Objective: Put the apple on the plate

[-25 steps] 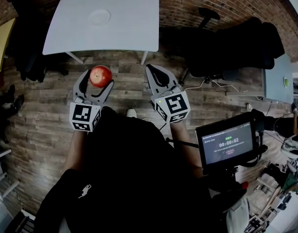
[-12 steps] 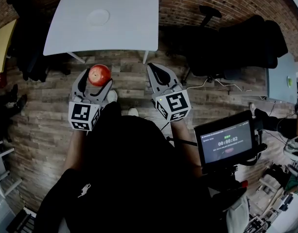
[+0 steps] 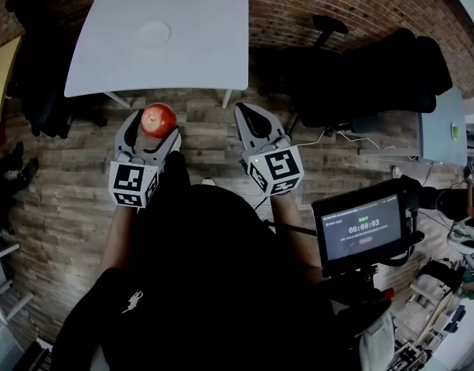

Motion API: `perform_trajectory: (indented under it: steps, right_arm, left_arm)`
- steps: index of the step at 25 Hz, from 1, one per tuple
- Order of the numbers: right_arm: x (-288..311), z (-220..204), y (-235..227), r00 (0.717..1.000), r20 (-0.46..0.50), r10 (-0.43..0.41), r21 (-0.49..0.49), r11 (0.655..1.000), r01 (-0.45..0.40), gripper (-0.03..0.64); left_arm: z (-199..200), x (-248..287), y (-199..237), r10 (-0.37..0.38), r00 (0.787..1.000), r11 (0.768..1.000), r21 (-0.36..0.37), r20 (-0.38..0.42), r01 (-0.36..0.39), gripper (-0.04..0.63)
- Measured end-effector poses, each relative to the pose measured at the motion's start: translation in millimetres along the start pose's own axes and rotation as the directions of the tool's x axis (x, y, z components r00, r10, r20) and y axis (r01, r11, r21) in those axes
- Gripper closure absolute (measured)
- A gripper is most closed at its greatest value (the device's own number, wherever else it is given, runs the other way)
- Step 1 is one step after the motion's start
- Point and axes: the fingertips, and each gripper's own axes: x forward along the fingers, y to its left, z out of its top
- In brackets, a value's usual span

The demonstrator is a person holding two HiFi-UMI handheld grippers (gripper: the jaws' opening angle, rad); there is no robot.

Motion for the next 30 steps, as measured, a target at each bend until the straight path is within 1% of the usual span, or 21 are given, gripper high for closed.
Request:
perform_trajectory:
  steps: [7, 10, 13, 17, 20, 25, 30]
  right_arm:
    - [35.5, 13.7, -4.0, 1.0, -0.002, -0.009, -0.008, 1.0, 0.009, 0.612]
    - [61.3, 15.0, -9.7, 1.0, -0.014, -0.021, -0.005, 1.0, 0.021, 0.612]
    - [87.4, 18.6, -11.9, 0.999, -0.026, -0.028, -0.007, 1.0, 0.028, 0.612]
    - [119.9, 18.6, -15.1, 0.997, -0.071, -0.031, -0.008, 1.0, 0.03, 0.612]
    - [147.2, 24.1, -19.0, 0.997, -0.06, -0.04, -0.011, 0.999, 0.039, 0.612]
    - [182.7, 37.7, -18.7, 0.998, -0.05, -0.041, -0.018, 0.999, 0.04, 0.612]
    - [208.1, 42.6, -13.4, 0.995, -0.089, -0.043, -0.027, 0.999, 0.041, 0.612]
  left_arm:
    - [9.8, 23.4, 31.2, -0.024, 1.0, 1.0, -0.001, 0.006, 0.024, 0.209]
    - [9.0, 43.7, 52.6, -0.046, 0.999, 0.999, 0.0, -0.008, 0.046, 0.209]
    - [10.6, 64.9, 76.0, -0.067, 0.998, 0.998, -0.002, -0.005, 0.067, 0.209]
    - [16.1, 91.8, 101.3, -0.091, 0.996, 0.996, -0.009, 0.0, 0.091, 0.209]
    - [20.1, 110.2, 121.0, -0.113, 0.994, 0.994, -0.006, 0.001, 0.113, 0.209]
    - [29.1, 126.0, 152.6, -0.123, 0.992, 0.992, -0.001, 0.005, 0.123, 0.209]
    - [31.2, 132.7, 180.7, -0.132, 0.991, 0.991, -0.001, 0.0, 0.132, 0.209]
